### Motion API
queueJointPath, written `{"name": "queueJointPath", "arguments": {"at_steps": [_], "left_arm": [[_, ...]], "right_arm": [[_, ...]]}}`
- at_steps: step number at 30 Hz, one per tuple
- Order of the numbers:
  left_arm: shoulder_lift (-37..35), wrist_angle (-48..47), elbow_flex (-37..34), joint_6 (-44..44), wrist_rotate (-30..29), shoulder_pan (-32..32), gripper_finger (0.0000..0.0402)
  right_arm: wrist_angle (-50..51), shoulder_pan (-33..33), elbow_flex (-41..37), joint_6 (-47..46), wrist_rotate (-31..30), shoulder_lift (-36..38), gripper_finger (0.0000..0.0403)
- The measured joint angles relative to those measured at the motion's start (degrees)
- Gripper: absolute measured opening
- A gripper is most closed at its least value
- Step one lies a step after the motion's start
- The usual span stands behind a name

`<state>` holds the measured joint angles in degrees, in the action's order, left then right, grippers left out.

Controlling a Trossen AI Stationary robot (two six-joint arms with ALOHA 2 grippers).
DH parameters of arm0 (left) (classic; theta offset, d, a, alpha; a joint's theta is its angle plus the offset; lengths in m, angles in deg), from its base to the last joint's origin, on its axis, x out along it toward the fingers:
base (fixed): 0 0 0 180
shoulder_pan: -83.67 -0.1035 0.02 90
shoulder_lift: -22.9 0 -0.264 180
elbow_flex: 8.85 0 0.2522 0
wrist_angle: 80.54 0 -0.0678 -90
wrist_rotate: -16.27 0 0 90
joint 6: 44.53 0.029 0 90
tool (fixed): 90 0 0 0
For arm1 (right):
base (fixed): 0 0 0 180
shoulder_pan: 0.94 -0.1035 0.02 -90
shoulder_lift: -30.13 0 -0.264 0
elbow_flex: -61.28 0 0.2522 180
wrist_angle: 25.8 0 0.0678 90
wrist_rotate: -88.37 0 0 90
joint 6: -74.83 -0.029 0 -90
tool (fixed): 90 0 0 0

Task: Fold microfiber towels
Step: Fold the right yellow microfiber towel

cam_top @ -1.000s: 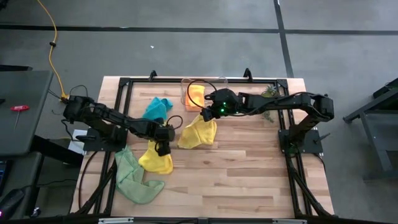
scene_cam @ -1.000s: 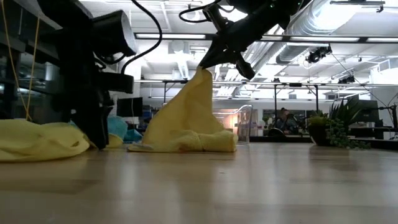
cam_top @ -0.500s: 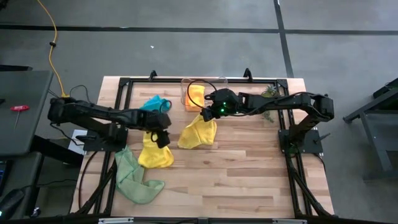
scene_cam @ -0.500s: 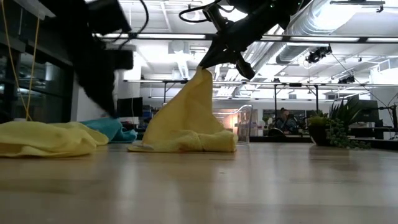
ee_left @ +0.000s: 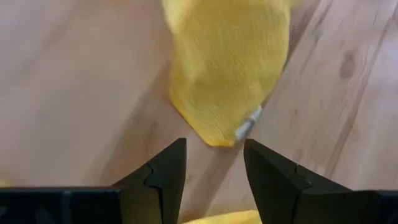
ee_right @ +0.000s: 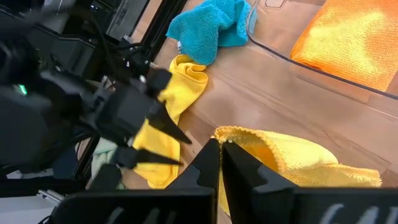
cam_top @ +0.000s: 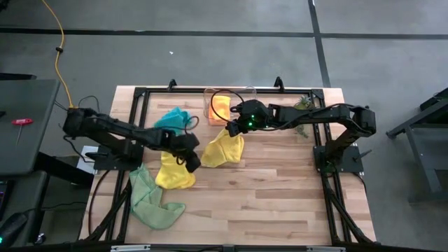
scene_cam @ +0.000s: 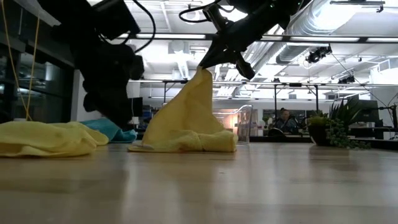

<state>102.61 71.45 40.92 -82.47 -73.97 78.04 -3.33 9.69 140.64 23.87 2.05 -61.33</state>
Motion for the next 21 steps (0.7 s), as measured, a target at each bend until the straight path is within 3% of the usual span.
{"name": "queueJointPath", "arguments": {"at_steps": [8, 15, 21], "left_arm": [[8.6, 7.4, 0.0, -7.3, -2.7, 4.0, 0.0150], [11.3, 9.7, 0.2, -9.5, -6.8, 5.7, 0.0146], [12.1, 9.5, 0.2, -9.4, -11.1, 7.0, 0.0111]], "right_arm": [[0.0, 0.0, 0.0, 0.0, 0.0, 0.0, 0.0000], [0.0, 0.0, 0.0, 0.0, 0.0, 0.0, 0.0000], [0.0, 0.0, 0.0, 0.0, 0.0, 0.0, 0.0000]]}}
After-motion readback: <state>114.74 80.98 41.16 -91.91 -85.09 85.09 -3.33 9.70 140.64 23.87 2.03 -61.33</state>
